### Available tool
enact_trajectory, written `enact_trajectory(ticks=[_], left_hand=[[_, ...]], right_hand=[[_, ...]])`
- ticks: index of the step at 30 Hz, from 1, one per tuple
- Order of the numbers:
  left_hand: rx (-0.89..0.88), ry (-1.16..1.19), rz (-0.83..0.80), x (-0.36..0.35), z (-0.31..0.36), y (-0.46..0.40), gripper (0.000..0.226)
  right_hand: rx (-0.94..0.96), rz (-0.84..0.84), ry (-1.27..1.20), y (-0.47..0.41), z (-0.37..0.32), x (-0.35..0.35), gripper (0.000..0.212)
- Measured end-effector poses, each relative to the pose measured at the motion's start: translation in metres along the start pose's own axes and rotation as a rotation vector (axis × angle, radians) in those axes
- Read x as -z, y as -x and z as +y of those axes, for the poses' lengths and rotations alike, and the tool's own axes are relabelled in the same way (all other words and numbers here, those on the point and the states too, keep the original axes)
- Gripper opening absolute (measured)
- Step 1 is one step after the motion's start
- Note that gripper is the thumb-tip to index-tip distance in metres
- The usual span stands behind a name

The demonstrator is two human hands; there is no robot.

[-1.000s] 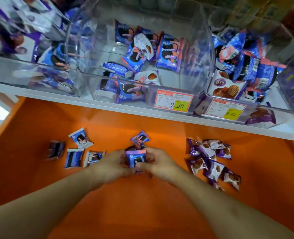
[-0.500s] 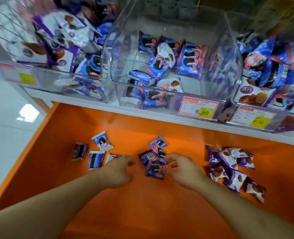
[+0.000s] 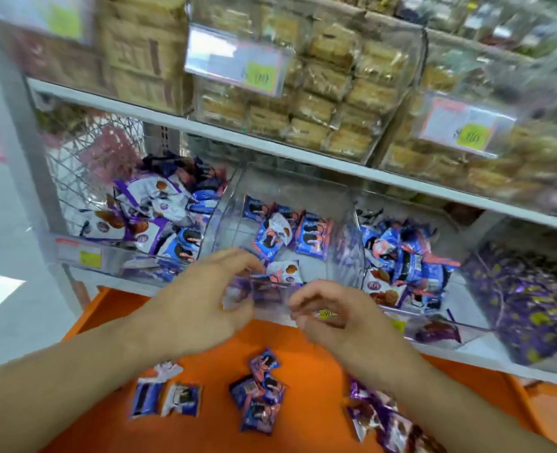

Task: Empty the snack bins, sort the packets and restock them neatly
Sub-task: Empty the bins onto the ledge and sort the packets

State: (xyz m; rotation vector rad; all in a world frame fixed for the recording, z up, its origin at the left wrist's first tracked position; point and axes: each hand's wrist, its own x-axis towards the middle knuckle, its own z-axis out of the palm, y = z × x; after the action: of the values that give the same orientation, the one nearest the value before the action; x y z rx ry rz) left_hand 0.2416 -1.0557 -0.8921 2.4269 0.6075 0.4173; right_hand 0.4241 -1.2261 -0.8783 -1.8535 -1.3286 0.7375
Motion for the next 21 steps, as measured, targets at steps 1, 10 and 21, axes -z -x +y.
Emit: enact_trajectory(ticks=[1, 10, 21], left_hand=[[-0.014, -0.042, 0.044, 0.004, -0.005, -0.005, 0.047], [-0.035, -0.344, 0.140, 0.009, -0.059, -0.022, 0.088], [-0.034, -0.246, 0.254, 0.010, -0.068, -0.025, 0.082]], right_hand=[[0.016, 0.027, -0.005, -0.005, -0.006, 0.004, 0.019], [-0.186, 0.168, 0.424, -0.158, 0.027, 0.025, 0.084], [-0.430, 0.152, 0.630, -0.244, 0.072, 0.034, 0.107]])
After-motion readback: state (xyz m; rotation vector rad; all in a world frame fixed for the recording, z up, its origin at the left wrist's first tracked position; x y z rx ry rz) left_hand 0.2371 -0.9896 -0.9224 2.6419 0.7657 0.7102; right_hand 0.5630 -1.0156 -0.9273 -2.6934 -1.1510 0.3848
